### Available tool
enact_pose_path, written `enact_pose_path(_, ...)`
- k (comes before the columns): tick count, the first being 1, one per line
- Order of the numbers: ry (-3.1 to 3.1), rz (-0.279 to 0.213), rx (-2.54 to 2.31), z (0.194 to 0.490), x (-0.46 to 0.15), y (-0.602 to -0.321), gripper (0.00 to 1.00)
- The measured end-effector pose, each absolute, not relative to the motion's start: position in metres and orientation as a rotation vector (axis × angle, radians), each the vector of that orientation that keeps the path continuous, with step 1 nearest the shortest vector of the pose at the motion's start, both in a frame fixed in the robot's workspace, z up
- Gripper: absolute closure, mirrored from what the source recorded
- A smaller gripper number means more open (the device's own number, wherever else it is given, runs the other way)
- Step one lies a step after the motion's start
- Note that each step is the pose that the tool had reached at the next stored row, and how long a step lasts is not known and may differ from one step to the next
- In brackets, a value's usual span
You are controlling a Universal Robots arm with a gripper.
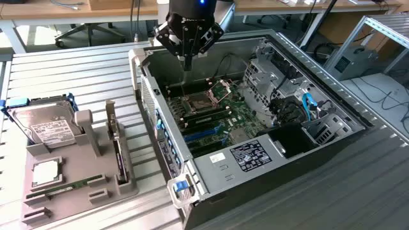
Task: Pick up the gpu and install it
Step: 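Reach for the gpu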
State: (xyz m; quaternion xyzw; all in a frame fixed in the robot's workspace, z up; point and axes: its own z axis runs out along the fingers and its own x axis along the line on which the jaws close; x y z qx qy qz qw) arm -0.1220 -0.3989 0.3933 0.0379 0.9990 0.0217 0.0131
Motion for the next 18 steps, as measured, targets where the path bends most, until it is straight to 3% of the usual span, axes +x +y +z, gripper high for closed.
enact_pose_path(18, 3.112, 0.068, 0.118, 0.3933, -0.1283, -0.3990, 0.89)
